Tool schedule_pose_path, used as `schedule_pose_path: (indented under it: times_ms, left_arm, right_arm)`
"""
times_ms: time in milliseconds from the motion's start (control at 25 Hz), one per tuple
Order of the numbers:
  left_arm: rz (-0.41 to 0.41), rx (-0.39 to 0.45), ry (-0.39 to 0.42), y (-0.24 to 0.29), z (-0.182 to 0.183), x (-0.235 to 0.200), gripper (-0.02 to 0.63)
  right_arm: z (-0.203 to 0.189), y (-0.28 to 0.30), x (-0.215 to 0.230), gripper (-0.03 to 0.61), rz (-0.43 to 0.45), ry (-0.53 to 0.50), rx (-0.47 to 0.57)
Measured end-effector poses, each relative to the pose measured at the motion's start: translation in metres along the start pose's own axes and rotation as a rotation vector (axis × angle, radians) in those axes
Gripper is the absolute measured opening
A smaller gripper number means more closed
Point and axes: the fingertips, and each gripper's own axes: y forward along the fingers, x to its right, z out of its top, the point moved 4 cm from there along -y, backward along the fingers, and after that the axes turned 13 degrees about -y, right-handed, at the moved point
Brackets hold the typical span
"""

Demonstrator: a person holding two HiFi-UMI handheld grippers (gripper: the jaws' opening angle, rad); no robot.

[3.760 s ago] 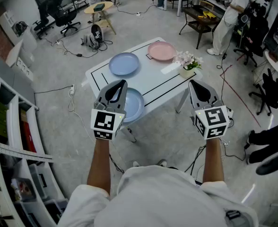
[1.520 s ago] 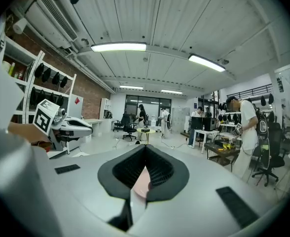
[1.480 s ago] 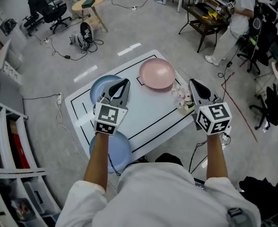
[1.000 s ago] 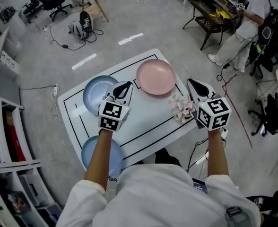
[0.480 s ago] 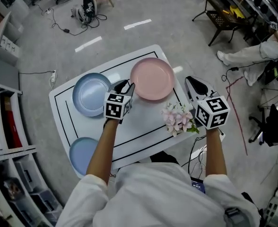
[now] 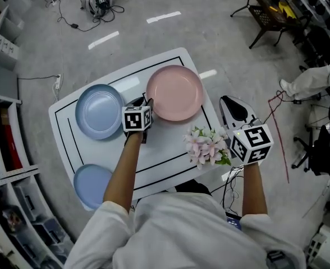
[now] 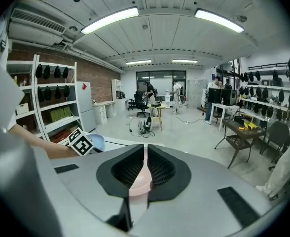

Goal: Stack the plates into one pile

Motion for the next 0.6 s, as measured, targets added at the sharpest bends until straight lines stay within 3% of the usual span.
schedule_pose_path:
  times_ms: [280,600]
  left_arm:
    - [-0.032,0.019,-0.079,0.008,-0.001,0.002,0.092]
    - [-0.017,0.105,-0.295,-0.008,-0.006,-0.012,0.042]
  right_arm:
    - [-0.004,-0.002,0.0,0.035,0.006,0.006,-0.001]
    - [0.0,-0.018,-0.011,0.035,-0.011,0.004,0.01]
